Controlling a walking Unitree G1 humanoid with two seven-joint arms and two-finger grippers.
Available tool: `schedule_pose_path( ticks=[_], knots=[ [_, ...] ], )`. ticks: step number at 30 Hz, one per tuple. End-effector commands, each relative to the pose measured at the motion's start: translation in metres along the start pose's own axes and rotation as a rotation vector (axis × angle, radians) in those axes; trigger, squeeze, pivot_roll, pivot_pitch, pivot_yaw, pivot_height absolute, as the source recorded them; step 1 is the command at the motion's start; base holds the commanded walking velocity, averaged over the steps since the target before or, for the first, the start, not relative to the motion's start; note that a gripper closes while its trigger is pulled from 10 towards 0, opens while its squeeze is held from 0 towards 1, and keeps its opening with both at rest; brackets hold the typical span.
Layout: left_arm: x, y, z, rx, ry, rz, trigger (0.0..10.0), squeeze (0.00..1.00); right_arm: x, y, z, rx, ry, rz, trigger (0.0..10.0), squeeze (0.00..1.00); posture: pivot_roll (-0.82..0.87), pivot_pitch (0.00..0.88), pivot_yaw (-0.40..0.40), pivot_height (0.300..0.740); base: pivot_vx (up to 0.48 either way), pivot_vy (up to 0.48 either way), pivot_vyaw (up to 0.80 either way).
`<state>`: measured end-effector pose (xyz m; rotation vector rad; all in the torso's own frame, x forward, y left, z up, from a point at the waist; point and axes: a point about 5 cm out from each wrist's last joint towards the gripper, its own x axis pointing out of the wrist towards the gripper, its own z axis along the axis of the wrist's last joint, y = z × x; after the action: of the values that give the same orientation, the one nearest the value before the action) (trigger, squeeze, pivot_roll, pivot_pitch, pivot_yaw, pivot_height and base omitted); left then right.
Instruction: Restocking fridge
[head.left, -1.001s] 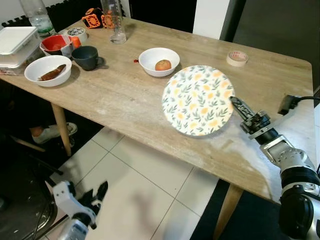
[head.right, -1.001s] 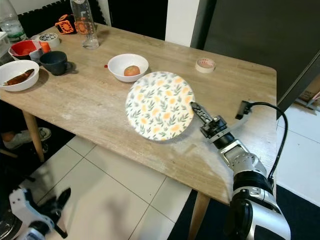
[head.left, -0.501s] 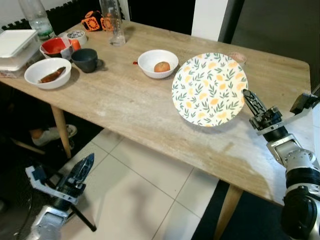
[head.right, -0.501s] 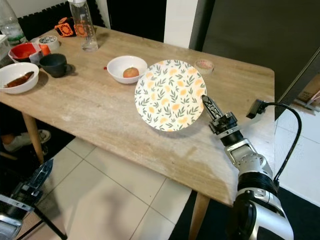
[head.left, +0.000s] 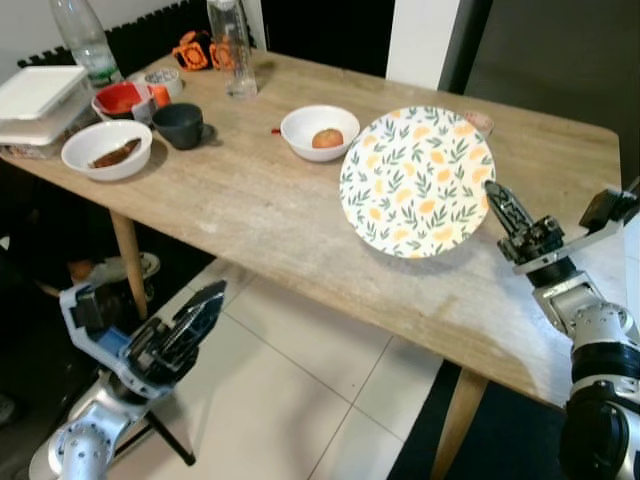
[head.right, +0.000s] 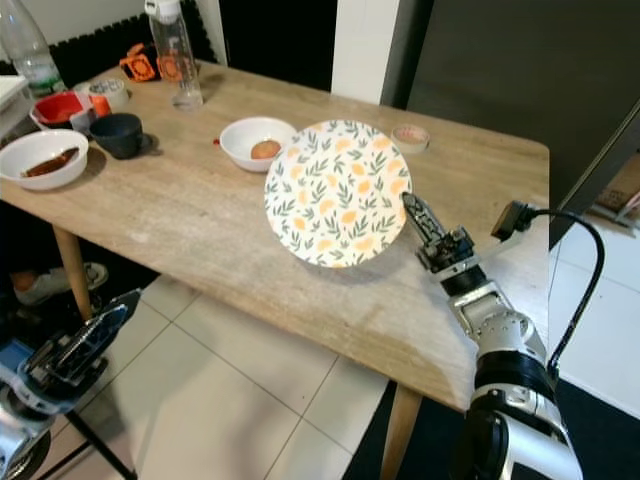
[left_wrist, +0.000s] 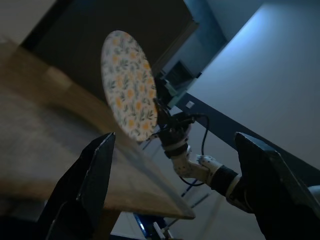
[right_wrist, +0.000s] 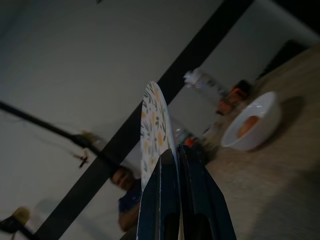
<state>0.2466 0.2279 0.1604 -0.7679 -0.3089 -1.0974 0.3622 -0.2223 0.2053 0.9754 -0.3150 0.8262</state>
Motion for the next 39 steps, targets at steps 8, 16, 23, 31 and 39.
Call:
schedule_pose_path(
  ticks=[8,16,23,31,39],
  knots=[
    [0.036,-0.002,-0.003,-0.024,-0.049,-0.063,10.0,0.0,0.007,0.01,-0.009,0.021,0.017,0.088,0.0,0.0,-0.02,0.08,0.015,0.74,0.0,0.0,0.0],
    [0.055,0.004,-0.004,-0.029,-0.069,-0.045,10.0,0.0,0.015,0.017,-0.017,0.042,0.031,0.135,0.0,0.0,-0.03,0.069,0.022,0.74,0.0,0.0,0.0],
    [0.061,0.01,-0.013,-0.002,0.003,-0.002,10.0,0.0,0.02,0.024,-0.026,0.053,0.063,0.177,0.0,0.0,-0.03,0.07,0.025,0.74,0.0,0.0,0.0],
    [0.058,0.017,-0.03,0.033,0.137,0.063,10.0,0.0,0.024,0.032,-0.028,0.059,0.072,0.216,0.0,0.0,-0.03,0.071,0.026,0.74,0.0,0.0,0.0],
    [0.062,0.019,-0.034,0.06,0.148,0.073,10.0,0.0,0.023,0.033,-0.032,0.06,0.087,0.215,0.0,0.0,-0.04,0.073,0.028,0.74,0.0,0.0,0.0]
  ],
)
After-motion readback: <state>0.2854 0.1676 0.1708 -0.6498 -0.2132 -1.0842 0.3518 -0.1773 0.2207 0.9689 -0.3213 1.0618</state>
